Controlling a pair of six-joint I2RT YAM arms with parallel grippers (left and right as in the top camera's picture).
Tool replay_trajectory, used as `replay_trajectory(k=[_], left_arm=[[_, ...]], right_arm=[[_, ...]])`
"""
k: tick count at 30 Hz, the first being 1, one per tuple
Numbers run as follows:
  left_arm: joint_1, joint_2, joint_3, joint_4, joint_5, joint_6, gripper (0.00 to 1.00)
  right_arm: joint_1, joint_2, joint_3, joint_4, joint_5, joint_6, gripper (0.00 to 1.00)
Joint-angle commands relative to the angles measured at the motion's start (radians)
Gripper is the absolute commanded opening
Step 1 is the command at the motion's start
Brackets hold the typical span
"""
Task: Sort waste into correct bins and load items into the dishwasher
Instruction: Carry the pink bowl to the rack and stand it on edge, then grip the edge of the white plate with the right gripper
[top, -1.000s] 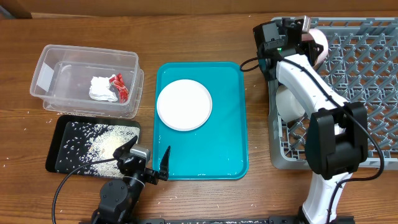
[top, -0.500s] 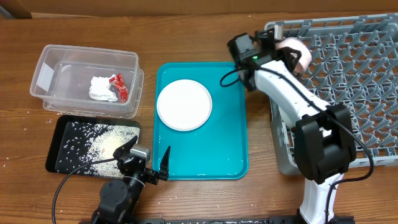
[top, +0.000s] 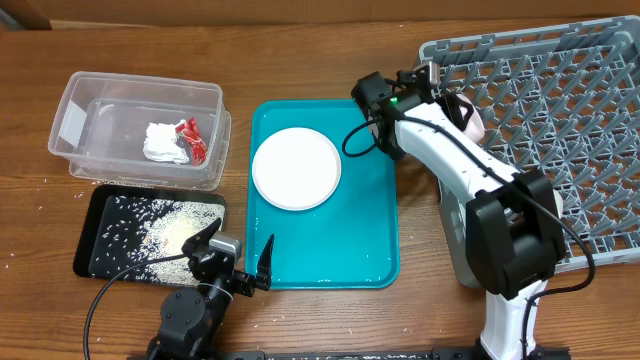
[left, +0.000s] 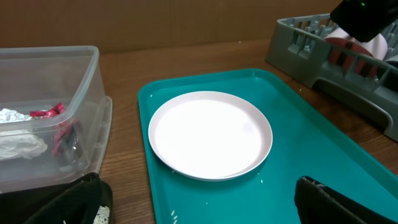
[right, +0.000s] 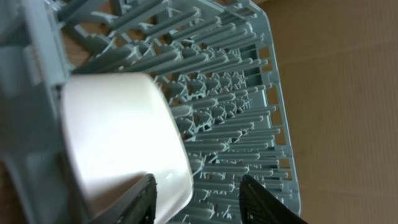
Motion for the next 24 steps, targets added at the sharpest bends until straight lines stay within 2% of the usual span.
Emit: replay_trajectory(k=[1,3,6,10,12,15,17,21,22,24], left_arm=[[0.005,-0.011,-0.005,0.006,0.003,0.012,1.00],[0.005,-0.011,-0.005,0.006,0.003,0.012,1.00],[0.005,-0.011,-0.005,0.006,0.003,0.012,1.00],[0.005,-0.011,-0.005,0.006,0.003,0.012,1.00],[0.005,-0.011,-0.005,0.006,0.003,0.012,1.00],[0.005,-0.011,-0.005,0.006,0.003,0.012,1.00],[0.005,-0.011,-0.005,0.006,0.003,0.012,1.00],[0.005,-0.011,-0.005,0.006,0.003,0.012,1.00],[0.005,-0.011,-0.005,0.006,0.003,0.012,1.00],[0.005,-0.011,-0.005,0.006,0.003,0.012,1.00]], right_arm=[[0.047,-0.018,0.056,-0.021,-0.011,0.058,0.46],[0.074,-0.039,0.090,-0.042,-0.032,0.074,0.49],[0.118,-0.074,0.161,-0.076,-0.190,0.076,0.53],[0.164,-0.115,0.241,-0.099,-0.647,0.075,0.59],[0.174,-0.124,0.244,-0.092,-0.901,0.076,0.60],[0.175,-0.116,0.215,-0.072,-1.172,0.082,0.59],[0.175,-0.106,0.172,-0.047,-1.253,0.135,0.60],[0.172,-0.078,0.045,0.050,-1.259,0.253,0.59],[0.165,-0.058,-0.015,0.109,-1.264,0.315,0.58],[0.159,-0.042,-0.074,0.177,-1.266,0.349,0.55]])
